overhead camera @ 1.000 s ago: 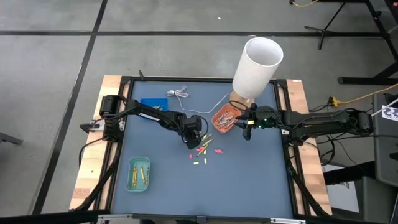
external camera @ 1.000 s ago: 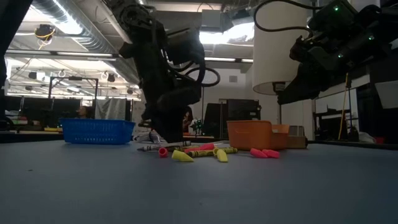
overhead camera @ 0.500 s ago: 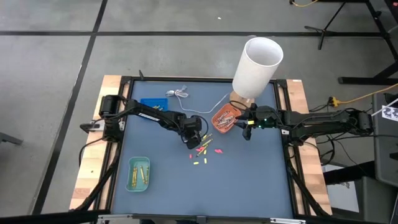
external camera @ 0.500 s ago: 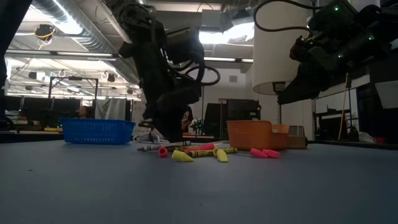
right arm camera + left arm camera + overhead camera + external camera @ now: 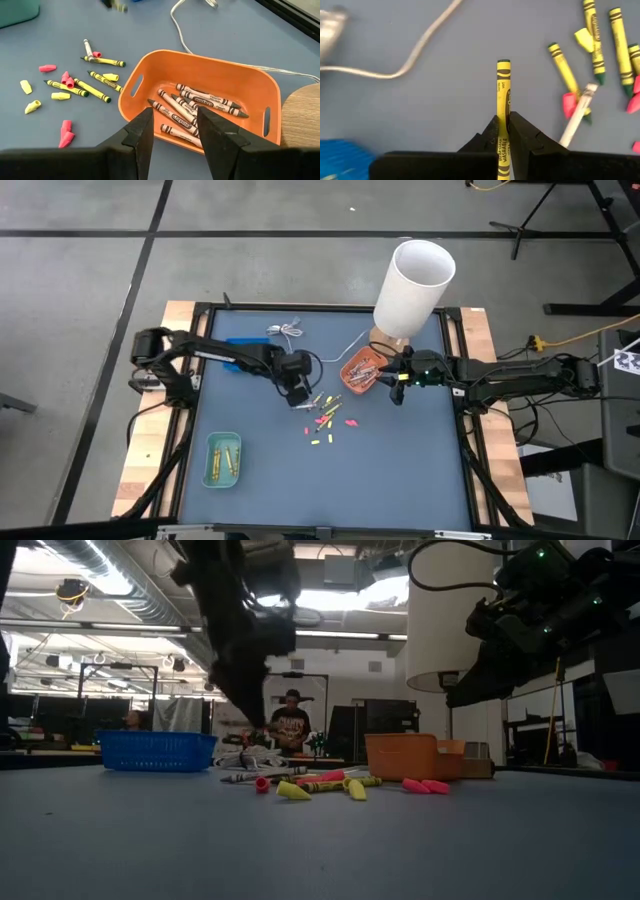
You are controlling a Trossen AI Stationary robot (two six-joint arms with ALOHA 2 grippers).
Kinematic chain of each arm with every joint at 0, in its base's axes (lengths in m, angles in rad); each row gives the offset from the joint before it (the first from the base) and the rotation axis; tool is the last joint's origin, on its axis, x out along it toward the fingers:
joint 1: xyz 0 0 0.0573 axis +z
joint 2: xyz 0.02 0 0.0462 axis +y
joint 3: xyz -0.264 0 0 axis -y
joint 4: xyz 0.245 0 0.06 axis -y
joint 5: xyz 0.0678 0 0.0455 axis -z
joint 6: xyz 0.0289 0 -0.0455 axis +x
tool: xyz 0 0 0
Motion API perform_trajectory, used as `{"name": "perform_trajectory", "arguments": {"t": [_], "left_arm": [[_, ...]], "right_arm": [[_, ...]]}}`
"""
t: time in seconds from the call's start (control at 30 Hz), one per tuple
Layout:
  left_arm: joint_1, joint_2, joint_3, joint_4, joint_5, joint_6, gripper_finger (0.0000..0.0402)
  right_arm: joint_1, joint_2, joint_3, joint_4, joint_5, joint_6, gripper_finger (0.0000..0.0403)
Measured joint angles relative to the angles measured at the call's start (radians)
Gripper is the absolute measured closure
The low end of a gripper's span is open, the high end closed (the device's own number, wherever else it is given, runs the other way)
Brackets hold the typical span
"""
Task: Sort crayons
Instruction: Put the green crayon into the blue bin
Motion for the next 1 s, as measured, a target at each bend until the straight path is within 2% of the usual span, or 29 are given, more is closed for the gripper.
{"name": "perform_trajectory", "arguments": {"t": [0.23,0.43,0.63,1.0], "left_arm": [[0.064,-0.137,0.001,-0.212,-0.156,0.039,0.0395],[0.127,-0.176,0.002,-0.373,-0.262,0.040,0.0394],[0.181,-0.165,0.002,-0.465,-0.280,0.041,0.0394],[0.238,-0.167,0.002,-0.463,-0.321,0.039,0.0384]], "right_arm": [[0.000,0.000,0.000,0.004,0.000,0.000,0.0254],[0.000,0.000,0.000,0.005,0.000,0.000,0.0254],[0.000,0.000,0.000,0.019,0.000,0.001,0.0254],[0.001,0.000,0.000,0.170,-0.021,0.001,0.0254]]}}
